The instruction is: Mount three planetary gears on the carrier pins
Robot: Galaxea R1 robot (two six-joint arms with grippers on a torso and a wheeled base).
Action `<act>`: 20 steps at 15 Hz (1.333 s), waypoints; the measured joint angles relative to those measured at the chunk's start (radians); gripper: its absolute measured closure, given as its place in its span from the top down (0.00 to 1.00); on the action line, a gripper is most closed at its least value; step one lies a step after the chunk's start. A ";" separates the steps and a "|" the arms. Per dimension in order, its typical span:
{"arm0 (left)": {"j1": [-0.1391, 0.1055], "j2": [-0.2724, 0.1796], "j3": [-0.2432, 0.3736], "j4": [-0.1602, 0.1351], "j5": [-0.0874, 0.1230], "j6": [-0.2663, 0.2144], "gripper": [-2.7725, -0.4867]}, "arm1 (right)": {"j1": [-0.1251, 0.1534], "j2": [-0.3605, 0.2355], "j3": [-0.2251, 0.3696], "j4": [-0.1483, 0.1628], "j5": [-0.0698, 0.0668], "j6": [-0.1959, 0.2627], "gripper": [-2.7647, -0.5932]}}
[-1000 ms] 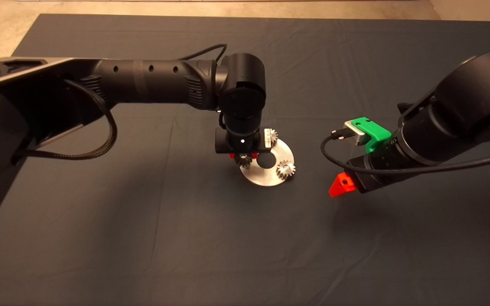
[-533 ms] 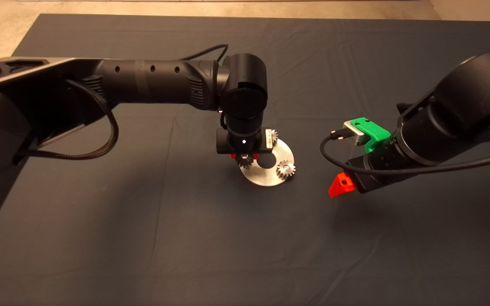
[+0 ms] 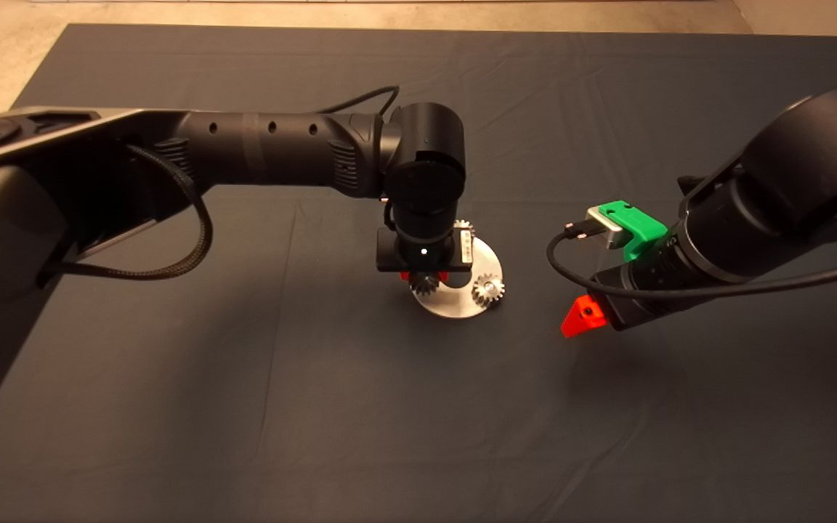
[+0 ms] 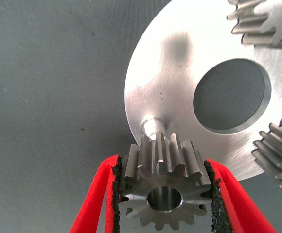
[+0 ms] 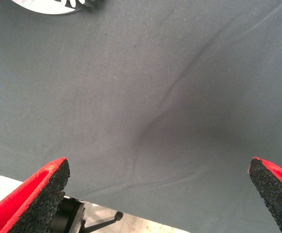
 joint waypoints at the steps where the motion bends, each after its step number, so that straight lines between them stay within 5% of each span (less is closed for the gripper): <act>1: 0.001 0.001 0.000 0.000 0.000 0.000 0.18 | 0.000 0.000 0.000 0.000 0.000 0.000 0.99; 20: 0.000 0.003 -0.018 -0.011 -0.001 0.029 0.18 | 0.000 0.000 0.000 0.000 0.000 0.000 0.99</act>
